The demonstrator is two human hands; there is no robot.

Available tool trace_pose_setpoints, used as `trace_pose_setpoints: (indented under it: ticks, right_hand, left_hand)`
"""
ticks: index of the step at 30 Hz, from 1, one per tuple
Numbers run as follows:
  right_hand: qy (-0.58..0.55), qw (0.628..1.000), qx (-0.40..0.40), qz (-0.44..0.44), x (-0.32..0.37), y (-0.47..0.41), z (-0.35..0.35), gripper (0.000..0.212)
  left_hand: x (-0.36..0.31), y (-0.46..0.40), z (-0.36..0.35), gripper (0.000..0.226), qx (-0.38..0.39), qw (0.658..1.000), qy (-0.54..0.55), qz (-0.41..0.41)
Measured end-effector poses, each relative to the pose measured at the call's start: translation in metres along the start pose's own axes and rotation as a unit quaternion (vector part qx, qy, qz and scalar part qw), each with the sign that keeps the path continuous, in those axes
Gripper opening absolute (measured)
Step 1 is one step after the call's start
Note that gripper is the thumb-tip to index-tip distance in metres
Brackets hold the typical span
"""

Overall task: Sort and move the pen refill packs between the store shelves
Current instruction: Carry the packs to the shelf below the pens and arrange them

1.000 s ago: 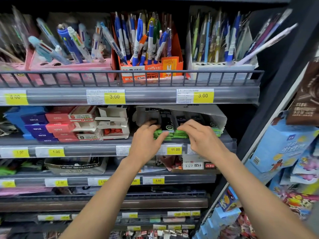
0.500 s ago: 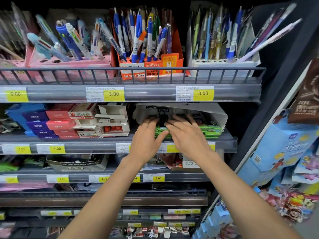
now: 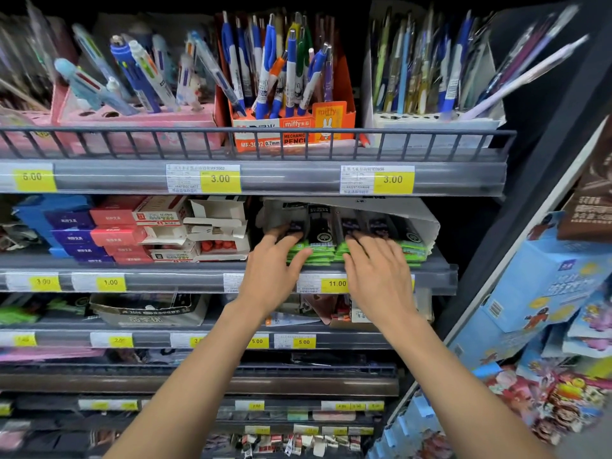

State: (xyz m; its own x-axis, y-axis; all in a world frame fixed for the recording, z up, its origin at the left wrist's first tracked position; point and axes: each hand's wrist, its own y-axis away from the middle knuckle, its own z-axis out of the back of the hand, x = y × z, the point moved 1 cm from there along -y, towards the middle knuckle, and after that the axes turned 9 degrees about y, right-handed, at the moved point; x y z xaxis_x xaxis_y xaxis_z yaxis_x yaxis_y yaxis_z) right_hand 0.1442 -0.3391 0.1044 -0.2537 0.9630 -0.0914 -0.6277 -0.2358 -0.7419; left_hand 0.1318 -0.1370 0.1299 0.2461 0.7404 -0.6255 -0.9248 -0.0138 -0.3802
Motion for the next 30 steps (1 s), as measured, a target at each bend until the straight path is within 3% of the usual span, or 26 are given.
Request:
trace_pose_setpoints:
  ticks: [8, 20, 25, 30]
  right_hand:
    - [-0.017, 0.999, -0.038, -0.009, -0.014, 0.005, 0.0, 0.029]
    - [-0.043, 0.998, -0.039, -0.036, -0.033, 0.017, -0.002, 0.038]
    - [-0.17, 0.982, -0.085, -0.001, 0.047, 0.048, 0.0, 0.025]
    - [-0.3, 0.947, 0.012, 0.11, 0.196, 0.078, -0.006, 0.024]
  left_hand:
    - [-0.004, 0.005, 0.0, 0.057, -0.017, 1.0, 0.021, 0.01]
    - [0.0, 0.024, 0.001, 0.05, -0.064, 0.997, -0.029, -0.007]
    - [0.054, 0.094, 0.029, 0.034, -0.143, 0.988, -0.025, -0.046]
    - [0.166, 0.182, 0.098, 0.029, -0.149, 0.979, -0.081, 0.117]
